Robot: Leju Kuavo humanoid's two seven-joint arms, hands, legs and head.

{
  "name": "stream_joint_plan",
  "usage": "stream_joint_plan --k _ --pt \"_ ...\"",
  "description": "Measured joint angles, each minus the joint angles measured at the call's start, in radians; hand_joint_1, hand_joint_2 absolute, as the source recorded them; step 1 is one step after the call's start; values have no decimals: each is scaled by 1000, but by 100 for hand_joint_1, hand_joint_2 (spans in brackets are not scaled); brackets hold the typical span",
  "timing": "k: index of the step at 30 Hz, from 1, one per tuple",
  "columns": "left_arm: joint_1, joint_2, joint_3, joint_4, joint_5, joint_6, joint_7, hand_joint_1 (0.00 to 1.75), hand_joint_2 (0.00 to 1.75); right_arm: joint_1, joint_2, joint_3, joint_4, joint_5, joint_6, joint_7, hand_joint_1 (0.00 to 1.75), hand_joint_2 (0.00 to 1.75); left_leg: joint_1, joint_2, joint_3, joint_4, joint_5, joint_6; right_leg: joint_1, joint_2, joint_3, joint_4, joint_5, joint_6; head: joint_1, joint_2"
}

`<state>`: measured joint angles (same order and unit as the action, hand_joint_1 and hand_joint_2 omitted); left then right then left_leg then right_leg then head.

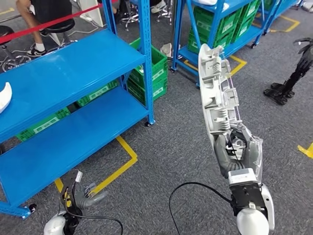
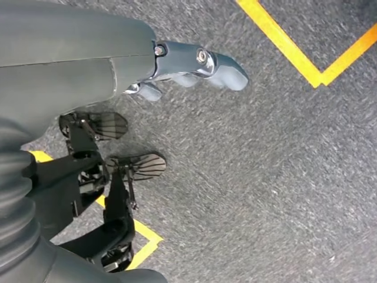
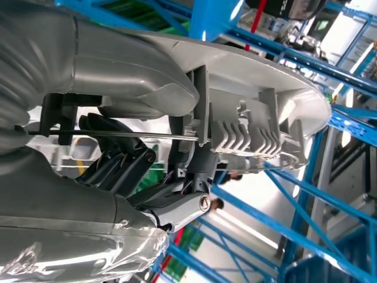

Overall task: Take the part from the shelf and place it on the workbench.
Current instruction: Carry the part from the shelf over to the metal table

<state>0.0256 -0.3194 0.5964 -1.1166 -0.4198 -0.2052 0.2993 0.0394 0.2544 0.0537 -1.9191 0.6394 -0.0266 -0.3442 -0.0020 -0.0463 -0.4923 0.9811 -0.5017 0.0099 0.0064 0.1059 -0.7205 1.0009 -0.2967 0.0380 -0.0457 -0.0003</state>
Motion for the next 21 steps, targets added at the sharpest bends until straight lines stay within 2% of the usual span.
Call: stream_joint_plan --k 1,2,3,4,5,6,7,8,9,10,11,12,13,14,15,16,17,19,20,21 --pt "0 -1 -1 0 0 0 0 0 175 1 0 -4 -2 -1 -1 0 175 175 2 12 -8 -2 11 6 0 -17 -10 21 -26 5 4 0" --pt "1 -1 -1 -1 0 0 0 0 175 1 0 -7 -4 -1 -2 -1 175 175 4 24 -18 -3 23 11 0 -41 -26 65 -72 10 9 0" --pt "2 -1 -1 -1 0 -1 0 0 175 1 0 -9 -6 -2 -2 -2 175 175 2 36 -30 -3 33 14 -1 -68 -43 130 -129 15 12 0" --pt "4 -1 0 -1 0 -1 0 0 175 1 0 -10 -6 -3 -3 -2 175 175 2 49 -43 -3 44 15 -4 -85 -59 204 -177 20 15 0" --pt "5 0 1 -2 -1 -3 0 0 175 1 0 -11 -7 -4 -3 -2 175 175 2 63 -57 -2 55 14 -7 -95 -68 270 -203 25 16 0" --pt "5 0 1 -1 -4 -4 -3 0 175 2 0 -13 -7 -6 -4 -3 175 175 2 76 -71 -1 66 13 -11 -99 -65 309 -202 29 16 0" --pt "5 0 3 2 -10 -4 -12 0 175 2 0 -14 -7 -9 -4 -5 175 175 2 90 -86 -1 77 10 -16 -102 -44 316 -183 33 16 0" --pt "3 1 8 11 -19 -2 -27 0 175 2 0 -14 -8 -13 -4 -7 175 175 2 102 -100 0 88 6 -20 -110 -4 286 -159 37 16 0" --pt "1 2 16 24 -31 1 -49 0 175 1 0 -14 -9 -17 -4 -10 175 175 1 112 -112 1 98 1 -23 -127 54 226 -148 42 16 0" --pt "-1 4 27 41 -44 4 -72 0 175 1 0 -14 -11 -21 -3 -12 175 175 -1 121 -122 5 106 -5 -23 -146 119 147 -156 44 16 0" --pt "-5 4 40 59 -55 8 -93 0 175 0 0 -13 -13 -23 -3 -13 175 175 -2 129 -128 8 113 -12 -22 -162 169 80 -173 41 14 0" --pt "-9 5 52 75 -64 10 -108 0 175 -1 0 -13 -15 -25 -4 -14 175 175 -2 137 -132 10 120 -16 -18 -170 199 32 -189 34 13 0" --pt "-14 4 62 92 -70 12 -118 0 175 -2 0 -13 -16 -26 -4 -14 175 175 -1 146 -135 11 128 -21 -12 -166 205 10 -194 23 12 0" --pt "-17 4 70 108 -73 13 -123 0 175 -2 0 -13 -17 -27 -5 -15 175 175 2 155 -138 10 136 -26 -10 -157 195 9 -187 10 11 0" --pt "-20 3 76 122 -75 13 -125 0 175 -2 1 -14 -18 -28 -6 -15 175 175 7 151 -142 13 131 -32 -8 -147 186 8 -177 -1 12 0" --pt "-21 3 80 133 -76 13 -126 0 175 -2 1 -14 -18 -28 -6 -15 175 175 10 136 -149 28 108 -38 -7 -137 174 8 -165 -12 10 0" --pt "-21 3 85 142 -78 13 -127 0 175 -3 2 -14 -19 -28 -6 -16 175 175 12 112 -162 63 67 -42 -8 -126 163 7 -153 -20 8 0" --pt "-23 3 97 153 -84 12 -128 0 175 -3 2 -14 -21 -29 -6 -15 175 175 12 67 -196 183 -33 -43 -8 -103 135 7 -128 -29 3 0" --pt "-24 3 102 156 -89 11 -127 0 175 -3 3 -14 -21 -30 -6 -15 175 175 10 57 -210 244 -64 -41 -7 -90 119 8 -116 -30 2 0" --pt "-25 2 107 159 -93 8 -127 0 175 -3 3 -14 -21 -31 -6 -14 175 175 8 53 -213 281 -72 -38 -5 -78 104 8 -104 -31 2 0"
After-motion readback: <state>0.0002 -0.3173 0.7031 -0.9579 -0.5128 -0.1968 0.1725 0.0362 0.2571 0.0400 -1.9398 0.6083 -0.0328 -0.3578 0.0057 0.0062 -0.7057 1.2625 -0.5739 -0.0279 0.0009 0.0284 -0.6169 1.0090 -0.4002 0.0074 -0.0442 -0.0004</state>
